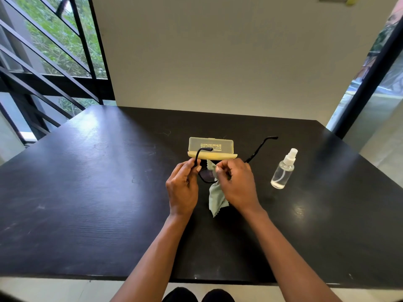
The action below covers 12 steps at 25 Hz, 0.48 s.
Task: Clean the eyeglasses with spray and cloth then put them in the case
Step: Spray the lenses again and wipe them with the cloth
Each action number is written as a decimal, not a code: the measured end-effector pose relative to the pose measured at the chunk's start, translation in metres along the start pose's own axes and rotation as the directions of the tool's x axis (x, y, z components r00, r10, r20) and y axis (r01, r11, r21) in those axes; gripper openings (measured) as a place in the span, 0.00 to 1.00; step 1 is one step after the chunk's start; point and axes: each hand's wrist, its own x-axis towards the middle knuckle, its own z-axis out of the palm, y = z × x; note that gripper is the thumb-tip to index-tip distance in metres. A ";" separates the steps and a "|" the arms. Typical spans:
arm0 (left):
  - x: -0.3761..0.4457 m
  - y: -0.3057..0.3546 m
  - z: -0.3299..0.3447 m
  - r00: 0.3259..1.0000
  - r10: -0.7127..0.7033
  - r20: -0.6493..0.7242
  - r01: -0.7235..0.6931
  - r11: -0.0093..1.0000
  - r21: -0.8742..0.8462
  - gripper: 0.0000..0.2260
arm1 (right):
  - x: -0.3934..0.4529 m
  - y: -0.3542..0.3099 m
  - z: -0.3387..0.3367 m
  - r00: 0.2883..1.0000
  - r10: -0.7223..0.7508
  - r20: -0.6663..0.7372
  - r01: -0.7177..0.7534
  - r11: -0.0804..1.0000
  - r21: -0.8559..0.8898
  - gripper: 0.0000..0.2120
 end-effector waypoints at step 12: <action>-0.003 0.005 -0.002 0.999 0.024 0.041 -0.025 0.999 0.028 0.10 | -0.020 0.016 0.021 0.941 -0.336 -0.032 0.278 0.826 -0.491 0.20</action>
